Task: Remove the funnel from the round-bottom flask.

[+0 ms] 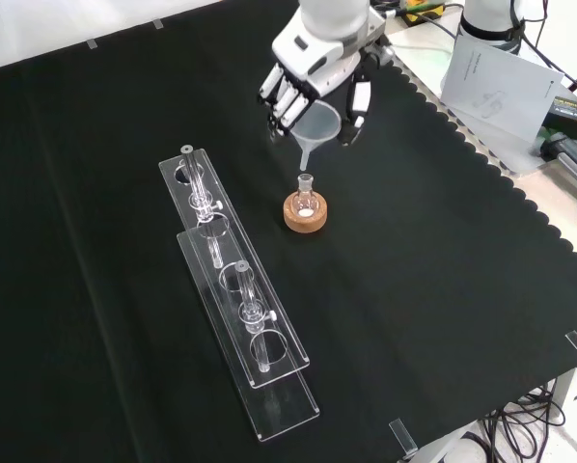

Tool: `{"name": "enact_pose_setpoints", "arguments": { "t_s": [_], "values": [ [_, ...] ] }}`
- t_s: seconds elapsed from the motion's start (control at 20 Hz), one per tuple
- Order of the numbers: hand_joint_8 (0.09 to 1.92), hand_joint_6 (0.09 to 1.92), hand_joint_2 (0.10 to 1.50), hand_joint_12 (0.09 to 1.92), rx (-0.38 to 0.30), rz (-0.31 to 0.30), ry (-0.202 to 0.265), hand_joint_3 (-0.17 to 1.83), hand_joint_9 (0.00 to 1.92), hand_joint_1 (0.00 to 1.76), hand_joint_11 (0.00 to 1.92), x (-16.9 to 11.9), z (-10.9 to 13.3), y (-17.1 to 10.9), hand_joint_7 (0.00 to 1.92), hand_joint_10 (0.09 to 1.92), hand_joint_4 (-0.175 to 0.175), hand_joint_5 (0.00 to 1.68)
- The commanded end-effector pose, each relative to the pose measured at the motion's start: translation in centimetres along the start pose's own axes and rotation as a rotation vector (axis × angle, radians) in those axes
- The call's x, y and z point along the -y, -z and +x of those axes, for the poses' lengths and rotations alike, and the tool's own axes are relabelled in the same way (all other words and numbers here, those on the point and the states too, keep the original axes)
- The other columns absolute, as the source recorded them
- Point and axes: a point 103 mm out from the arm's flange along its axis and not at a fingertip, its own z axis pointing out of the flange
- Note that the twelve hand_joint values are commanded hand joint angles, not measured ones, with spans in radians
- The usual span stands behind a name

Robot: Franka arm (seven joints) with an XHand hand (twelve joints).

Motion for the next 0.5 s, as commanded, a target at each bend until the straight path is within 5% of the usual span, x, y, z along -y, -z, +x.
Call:
{"name": "enact_pose_setpoints", "arguments": {
  "t_s": [0.05,0.5],
  "values": [
    [0.70,0.16,0.81,1.26,-0.032,-0.070,0.003,0.46,1.11,0.73,0.57,1.8,-0.2,4.9,0.76,0.52,-0.015,0.72],
    [0.70,0.17,0.81,1.25,-0.072,-0.111,-0.044,0.46,1.10,0.72,0.57,0.7,-3.6,8.6,0.76,0.51,-0.016,0.72]
  ]
}}
